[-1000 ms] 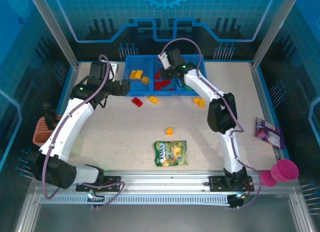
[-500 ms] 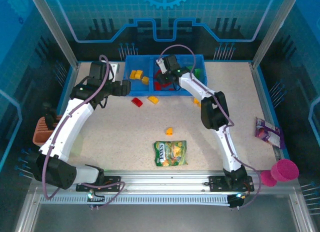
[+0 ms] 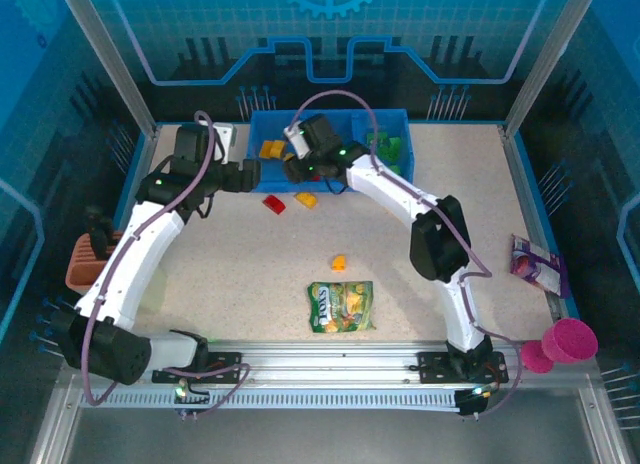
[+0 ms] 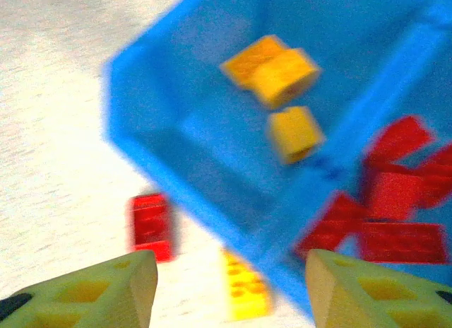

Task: Sort the legos into containers by color
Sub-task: Pick up the lego from the center of the table.

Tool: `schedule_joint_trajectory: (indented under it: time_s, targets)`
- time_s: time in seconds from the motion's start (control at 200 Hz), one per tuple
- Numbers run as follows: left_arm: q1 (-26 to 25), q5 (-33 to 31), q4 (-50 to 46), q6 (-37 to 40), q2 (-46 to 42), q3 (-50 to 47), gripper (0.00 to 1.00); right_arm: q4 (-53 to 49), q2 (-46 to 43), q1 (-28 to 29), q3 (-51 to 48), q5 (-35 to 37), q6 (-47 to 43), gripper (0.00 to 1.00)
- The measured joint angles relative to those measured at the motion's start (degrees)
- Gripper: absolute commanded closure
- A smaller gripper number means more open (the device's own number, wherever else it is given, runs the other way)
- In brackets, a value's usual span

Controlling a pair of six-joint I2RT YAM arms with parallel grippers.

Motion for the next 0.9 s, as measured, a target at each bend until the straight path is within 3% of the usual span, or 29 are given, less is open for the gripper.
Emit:
schedule_joint_trajectory:
  time_s: [0.245,0.59,0.896]
  targets:
    - [4.2,3.6,0.7,-1.6,-4.2,-2.3,0.01,-0.5,3.8,5.2,-2.3,-5.1,4.6,0.39]
    - [5.5,4.3,1.1,-1.7,-9.9,-3.8,0.01,-5.2,19.5,5.1,13.2,-4.6,5.1,0.31]
    - [5.9,4.7,1.3,-2.4,-9.9,-4.5,0.01,-6.8,23.3,5.3,18.2,-1.0,3.1,0.31]
